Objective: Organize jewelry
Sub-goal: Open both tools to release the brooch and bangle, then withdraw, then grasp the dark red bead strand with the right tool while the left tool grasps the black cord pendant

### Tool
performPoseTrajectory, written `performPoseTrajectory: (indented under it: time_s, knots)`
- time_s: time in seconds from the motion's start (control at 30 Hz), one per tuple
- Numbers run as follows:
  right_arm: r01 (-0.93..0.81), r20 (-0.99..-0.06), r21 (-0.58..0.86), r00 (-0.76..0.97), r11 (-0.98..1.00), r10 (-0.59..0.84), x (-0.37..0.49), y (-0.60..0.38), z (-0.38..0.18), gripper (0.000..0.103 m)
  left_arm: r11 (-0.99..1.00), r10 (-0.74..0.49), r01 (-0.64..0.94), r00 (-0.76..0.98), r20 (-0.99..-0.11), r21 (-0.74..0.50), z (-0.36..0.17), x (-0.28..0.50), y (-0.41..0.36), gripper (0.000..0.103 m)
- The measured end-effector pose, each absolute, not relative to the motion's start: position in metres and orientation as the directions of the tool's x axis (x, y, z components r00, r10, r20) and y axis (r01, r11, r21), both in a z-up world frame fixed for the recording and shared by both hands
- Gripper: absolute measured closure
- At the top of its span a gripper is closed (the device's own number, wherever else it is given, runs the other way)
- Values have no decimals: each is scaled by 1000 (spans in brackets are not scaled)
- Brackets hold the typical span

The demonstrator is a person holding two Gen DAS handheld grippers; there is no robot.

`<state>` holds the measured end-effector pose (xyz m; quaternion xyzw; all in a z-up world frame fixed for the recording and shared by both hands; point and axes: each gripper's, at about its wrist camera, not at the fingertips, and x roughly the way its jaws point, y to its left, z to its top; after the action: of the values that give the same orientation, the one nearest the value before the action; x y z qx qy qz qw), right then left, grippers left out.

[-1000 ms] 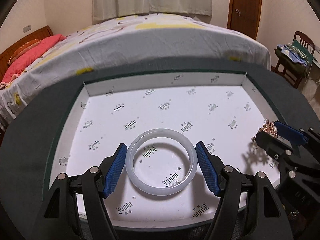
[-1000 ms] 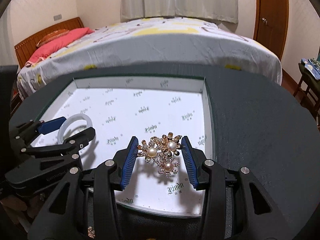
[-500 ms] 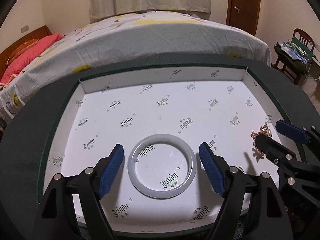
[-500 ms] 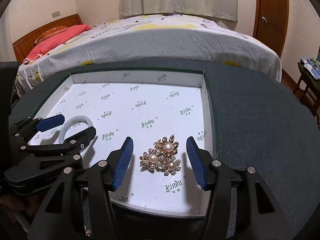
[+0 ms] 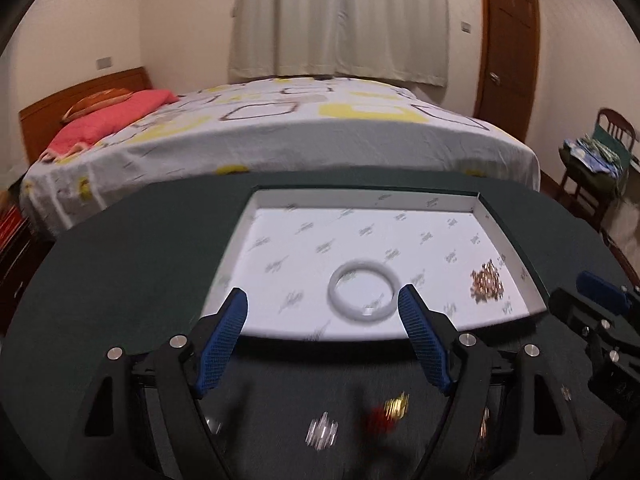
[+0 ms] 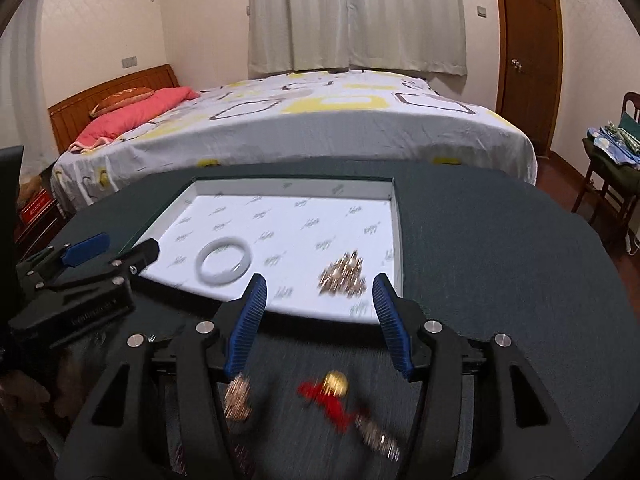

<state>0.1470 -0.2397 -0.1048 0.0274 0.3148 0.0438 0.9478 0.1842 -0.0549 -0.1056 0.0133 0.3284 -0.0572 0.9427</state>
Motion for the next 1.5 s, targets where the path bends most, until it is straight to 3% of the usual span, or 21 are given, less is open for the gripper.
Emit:
performPoseTrajectory:
  time_s: [0.53,0.77,1.13,1.17,1.23,1.3,1.5]
  knots:
    - [-208,-660,90,720,974,215,68,-189,-151,48,999,-2,26,759,-651,28,-132,92,-24,28]
    - [-212,-691,57,697,976,192,66,-179,-165,37,1000,17,-5,745,-666,21,-145,79,-12,28]
    - [-215,-737,13,657,977,155,71,-173,-182,34,1000,6,13,732,-681,22,-153,77,-16,28]
    - [-216,-737,11,658,976,153,70,-173,-182,37,1000,5,15,731,-683,23,-153,77,-18,28]
    - [-212,-731,-11,669,977,137,68,-174,-181,54,999,1,23,728,-686,25,-154,76,-20,28]
    - [-217,-728,-15,671,976,138,68,-175,-180,80,999,-8,36,724,-689,26,-155,75,-23,28]
    - [-194,-718,1,682,981,136,66,-190,-173,88,995,-50,95,719,-694,26,-156,68,-37,28]
